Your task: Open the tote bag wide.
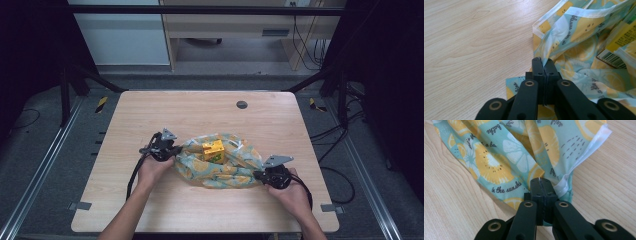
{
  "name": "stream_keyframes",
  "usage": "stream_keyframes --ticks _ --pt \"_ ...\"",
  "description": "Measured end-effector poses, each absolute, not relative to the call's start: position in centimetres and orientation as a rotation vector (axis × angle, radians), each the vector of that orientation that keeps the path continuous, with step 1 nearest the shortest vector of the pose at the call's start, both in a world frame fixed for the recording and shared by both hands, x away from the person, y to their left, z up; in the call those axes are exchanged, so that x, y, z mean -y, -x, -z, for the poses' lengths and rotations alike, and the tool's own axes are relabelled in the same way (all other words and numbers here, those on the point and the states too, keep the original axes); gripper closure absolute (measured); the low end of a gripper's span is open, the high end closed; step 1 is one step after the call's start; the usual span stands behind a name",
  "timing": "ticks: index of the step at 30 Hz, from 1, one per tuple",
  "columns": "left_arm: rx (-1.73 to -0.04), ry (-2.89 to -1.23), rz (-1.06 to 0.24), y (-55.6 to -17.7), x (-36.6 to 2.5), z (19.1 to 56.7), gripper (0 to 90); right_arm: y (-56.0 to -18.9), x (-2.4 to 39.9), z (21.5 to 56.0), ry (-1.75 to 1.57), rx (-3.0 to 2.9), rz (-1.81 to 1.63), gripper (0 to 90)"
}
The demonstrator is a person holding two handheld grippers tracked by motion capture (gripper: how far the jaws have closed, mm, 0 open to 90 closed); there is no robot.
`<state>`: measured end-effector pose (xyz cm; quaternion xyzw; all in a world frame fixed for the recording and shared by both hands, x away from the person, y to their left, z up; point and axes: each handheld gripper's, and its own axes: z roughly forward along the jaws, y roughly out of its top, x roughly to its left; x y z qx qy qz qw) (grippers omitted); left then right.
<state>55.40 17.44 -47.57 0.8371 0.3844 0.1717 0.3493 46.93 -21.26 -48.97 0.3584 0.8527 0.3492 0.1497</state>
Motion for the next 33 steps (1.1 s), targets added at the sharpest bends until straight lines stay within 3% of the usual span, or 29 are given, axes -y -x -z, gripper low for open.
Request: stream_keyframes --ticks 33 --pt "-1.026 -2.17 -0.46 -54.8 -17.2 48.6 89.8 -46.8 21.1 49.6 -1.04 -2.466 -0.971 90.0"
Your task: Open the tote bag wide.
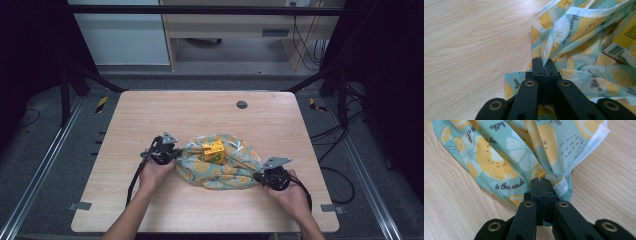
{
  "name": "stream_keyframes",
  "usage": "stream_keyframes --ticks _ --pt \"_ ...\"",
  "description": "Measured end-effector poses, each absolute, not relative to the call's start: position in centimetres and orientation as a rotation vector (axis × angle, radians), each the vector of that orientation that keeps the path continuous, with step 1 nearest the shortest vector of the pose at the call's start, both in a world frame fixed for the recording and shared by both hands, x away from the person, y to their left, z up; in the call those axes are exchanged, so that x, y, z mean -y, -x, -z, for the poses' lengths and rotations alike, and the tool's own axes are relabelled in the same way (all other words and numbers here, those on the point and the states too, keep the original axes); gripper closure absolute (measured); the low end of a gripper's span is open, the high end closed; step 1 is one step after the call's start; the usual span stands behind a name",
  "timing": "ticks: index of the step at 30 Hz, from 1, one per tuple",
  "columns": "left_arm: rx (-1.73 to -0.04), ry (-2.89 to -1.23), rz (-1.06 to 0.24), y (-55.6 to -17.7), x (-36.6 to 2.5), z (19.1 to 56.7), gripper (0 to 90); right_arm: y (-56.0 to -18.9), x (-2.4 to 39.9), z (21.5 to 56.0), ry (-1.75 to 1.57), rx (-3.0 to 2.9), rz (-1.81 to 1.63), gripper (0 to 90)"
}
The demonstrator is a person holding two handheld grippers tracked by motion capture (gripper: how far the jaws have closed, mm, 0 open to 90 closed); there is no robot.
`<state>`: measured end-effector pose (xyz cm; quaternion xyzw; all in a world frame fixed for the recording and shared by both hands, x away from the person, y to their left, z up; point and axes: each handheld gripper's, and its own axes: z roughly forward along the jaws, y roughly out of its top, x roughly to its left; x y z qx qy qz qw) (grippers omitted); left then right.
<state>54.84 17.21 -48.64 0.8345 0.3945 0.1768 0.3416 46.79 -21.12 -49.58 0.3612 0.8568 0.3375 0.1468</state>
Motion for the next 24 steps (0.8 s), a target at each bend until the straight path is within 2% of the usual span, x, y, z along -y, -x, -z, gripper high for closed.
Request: stream_keyframes --ticks 17,21,24 --pt "-1.017 -2.195 -0.445 -54.7 -17.2 48.5 87.9 -46.6 21.0 49.6 -1.026 -2.443 -0.971 90.0" --pt "-1.024 -2.176 -0.446 -54.5 -17.3 48.0 81.5 -46.1 21.4 48.8 -1.022 -2.391 -1.031 83.2" --pt "-1.013 -2.16 -0.461 -54.0 -17.2 47.5 72.6 -45.6 21.3 48.3 -0.994 -2.366 -1.047 74.5"
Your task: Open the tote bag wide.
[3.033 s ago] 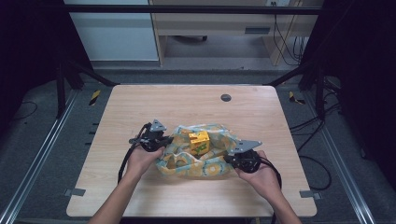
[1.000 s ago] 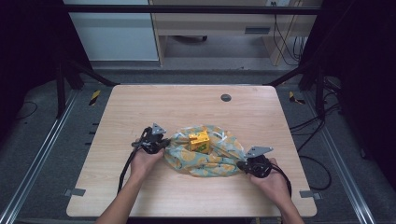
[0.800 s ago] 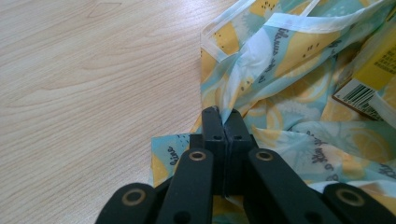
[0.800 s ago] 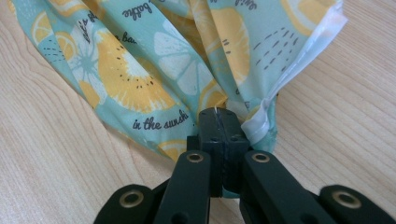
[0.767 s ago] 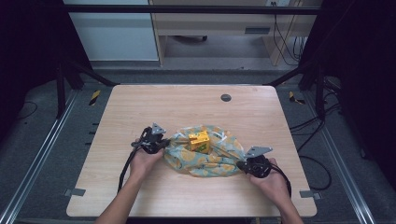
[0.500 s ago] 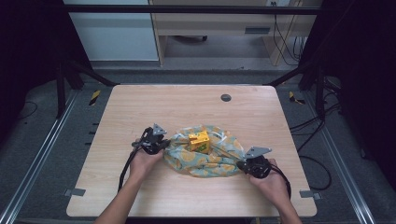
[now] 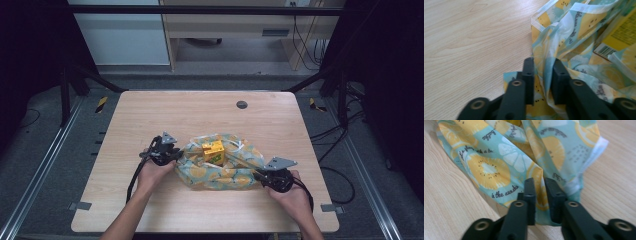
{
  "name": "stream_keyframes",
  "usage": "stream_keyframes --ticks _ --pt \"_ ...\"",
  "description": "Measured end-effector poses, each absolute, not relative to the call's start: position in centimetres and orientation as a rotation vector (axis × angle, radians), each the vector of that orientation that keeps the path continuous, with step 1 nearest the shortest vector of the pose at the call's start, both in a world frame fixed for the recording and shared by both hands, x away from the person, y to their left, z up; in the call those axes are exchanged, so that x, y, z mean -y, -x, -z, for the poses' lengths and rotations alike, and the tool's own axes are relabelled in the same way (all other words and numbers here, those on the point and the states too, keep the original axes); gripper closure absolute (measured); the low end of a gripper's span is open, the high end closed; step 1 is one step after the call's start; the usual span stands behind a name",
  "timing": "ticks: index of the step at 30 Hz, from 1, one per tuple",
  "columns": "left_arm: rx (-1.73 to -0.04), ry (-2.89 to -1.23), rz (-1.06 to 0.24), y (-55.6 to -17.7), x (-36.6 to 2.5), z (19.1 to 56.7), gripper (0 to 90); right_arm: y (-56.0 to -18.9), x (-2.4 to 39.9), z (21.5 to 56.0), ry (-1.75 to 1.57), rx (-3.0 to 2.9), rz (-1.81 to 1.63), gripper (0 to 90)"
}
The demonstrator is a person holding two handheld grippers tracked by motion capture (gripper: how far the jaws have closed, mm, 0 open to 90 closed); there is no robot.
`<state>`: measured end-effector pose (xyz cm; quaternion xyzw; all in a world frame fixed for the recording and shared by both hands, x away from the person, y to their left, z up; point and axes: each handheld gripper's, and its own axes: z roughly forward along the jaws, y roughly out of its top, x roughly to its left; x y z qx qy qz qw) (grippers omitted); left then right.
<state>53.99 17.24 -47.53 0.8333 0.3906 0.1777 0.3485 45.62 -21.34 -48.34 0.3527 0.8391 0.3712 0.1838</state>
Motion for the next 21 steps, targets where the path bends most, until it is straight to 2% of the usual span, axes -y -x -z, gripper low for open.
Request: stream_keyframes --ticks 4,7,10,13,21 --pt "-1.015 -2.124 -0.498 -53.5 -17.5 46.8 54.9 -45.0 21.1 47.6 -0.983 -2.321 -1.071 53.9" --pt "-0.988 -2.096 -0.493 -53.0 -17.7 46.3 45.9 -44.5 21.0 46.8 -0.96 -2.277 -1.109 39.9" --pt "-0.954 -2.083 -0.493 -52.5 -17.7 45.7 40.1 -44.1 20.9 46.2 -0.941 -2.25 -1.15 30.6" --pt "-0.94 -2.048 -0.494 -52.1 -17.6 45.2 34.0 -43.7 20.7 45.6 -0.926 -2.23 -1.192 23.8" --pt "-0.895 -2.027 -0.483 -51.4 -17.0 44.2 30.1 -44.4 18.8 45.4 -0.884 -2.26 -1.214 15.5"
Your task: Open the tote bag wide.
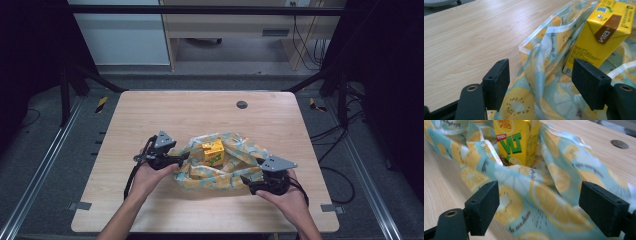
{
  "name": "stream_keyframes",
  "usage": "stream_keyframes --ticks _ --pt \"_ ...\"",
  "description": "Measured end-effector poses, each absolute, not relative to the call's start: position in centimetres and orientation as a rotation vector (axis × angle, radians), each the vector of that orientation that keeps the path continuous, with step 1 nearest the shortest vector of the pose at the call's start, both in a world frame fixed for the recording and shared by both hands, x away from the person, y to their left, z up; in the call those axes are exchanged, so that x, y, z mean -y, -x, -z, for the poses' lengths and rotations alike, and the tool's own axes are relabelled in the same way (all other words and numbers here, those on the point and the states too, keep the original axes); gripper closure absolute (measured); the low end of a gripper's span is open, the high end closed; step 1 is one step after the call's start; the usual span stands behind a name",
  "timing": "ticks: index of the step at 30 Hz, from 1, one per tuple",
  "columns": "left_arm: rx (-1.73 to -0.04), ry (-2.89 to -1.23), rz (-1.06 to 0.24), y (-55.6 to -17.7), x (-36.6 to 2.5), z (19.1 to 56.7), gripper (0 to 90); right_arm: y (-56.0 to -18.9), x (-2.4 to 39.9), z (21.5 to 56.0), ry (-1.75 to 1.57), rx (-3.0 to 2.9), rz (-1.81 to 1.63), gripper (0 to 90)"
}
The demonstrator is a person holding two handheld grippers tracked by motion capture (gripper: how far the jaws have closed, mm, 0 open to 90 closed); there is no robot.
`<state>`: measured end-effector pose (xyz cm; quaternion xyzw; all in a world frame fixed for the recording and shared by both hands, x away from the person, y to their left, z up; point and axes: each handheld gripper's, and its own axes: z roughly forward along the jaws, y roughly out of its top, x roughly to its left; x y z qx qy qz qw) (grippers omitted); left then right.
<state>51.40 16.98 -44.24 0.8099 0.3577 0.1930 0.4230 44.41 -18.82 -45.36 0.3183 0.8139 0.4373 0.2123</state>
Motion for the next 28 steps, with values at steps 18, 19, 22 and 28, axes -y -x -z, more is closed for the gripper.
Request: stream_keyframes --ticks 18,19,22,28 --pt "-0.966 -1.977 -0.623 -49.1 -21.9 41.7 12.2 -44.3 22.1 43.7 -1.013 -2.045 -1.238 4.9" --pt "-0.981 -1.972 -0.631 -48.7 -22.9 41.9 11.7 -44.4 22.5 43.9 -1.037 -2.032 -1.225 4.9" --pt "-1.027 -1.965 -0.646 -47.8 -25.0 42.7 9.6 -44.7 24.3 44.7 -1.171 -1.97 -1.168 5.8" --pt "-1.094 -1.935 -0.654 -45.6 -28.9 44.7 6.7 -45.2 26.5 46.6 -1.332 -1.914 -1.058 9.4"
